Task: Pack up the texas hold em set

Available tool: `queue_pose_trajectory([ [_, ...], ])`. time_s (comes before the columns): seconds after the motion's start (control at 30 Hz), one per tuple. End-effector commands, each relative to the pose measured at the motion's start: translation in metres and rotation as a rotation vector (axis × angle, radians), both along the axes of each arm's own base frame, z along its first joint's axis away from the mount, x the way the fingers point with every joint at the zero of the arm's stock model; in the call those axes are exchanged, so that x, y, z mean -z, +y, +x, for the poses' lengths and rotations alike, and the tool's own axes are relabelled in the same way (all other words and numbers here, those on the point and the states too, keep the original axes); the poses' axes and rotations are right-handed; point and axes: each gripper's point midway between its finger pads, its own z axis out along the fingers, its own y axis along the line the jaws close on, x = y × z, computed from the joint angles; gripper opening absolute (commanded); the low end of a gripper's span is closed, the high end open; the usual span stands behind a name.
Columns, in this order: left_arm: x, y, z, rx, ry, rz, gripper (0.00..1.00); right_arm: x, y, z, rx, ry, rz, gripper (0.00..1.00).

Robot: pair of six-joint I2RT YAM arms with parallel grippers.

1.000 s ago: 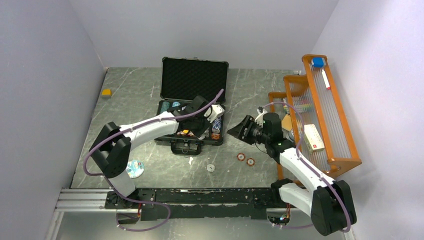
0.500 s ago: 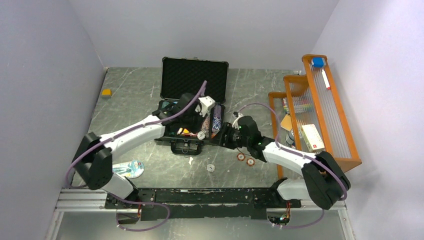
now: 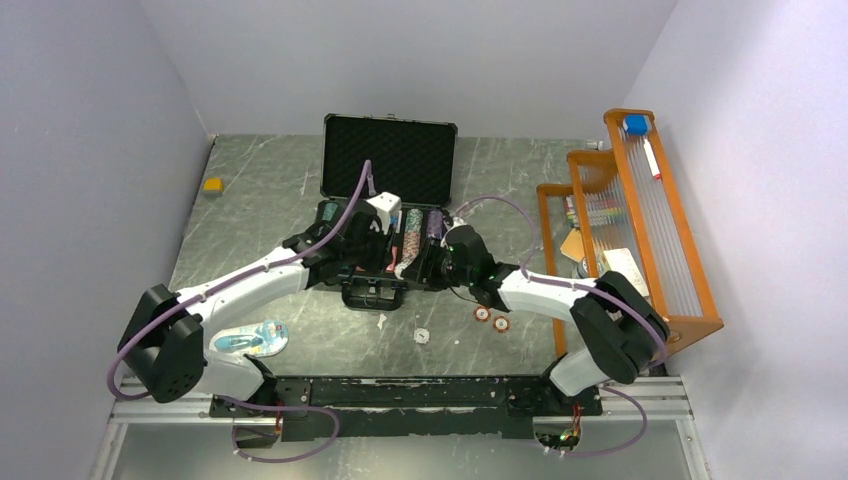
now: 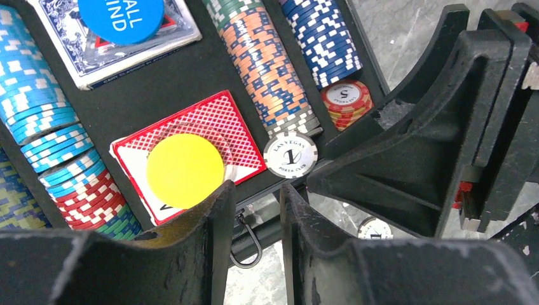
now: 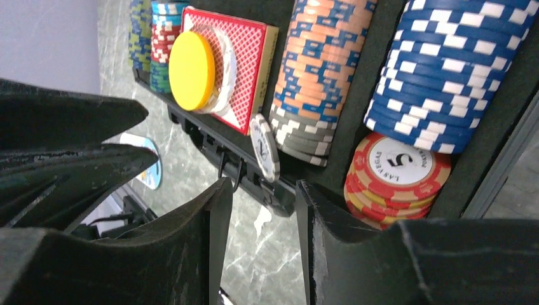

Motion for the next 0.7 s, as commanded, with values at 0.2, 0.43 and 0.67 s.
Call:
queue_pose_trajectory([
  [0.2,-0.024,0.004,0.016,-0.089,-0.06,-0.087,0.36,0.007,0.001,0.018,0.083,-0.024,-0.029,0.38],
  [0.43,-0.034,0.009,0.016,-0.098,-0.075,-0.107,0.36,0.004,0.007,0.021,0.073,-0.062,-0.007,0.27],
  [0.67,-0.048,0.015,0.016,-0.117,-0.094,-0.118,0.36,-0.011,0.011,0.025,0.037,-0.15,0.018,0.08],
])
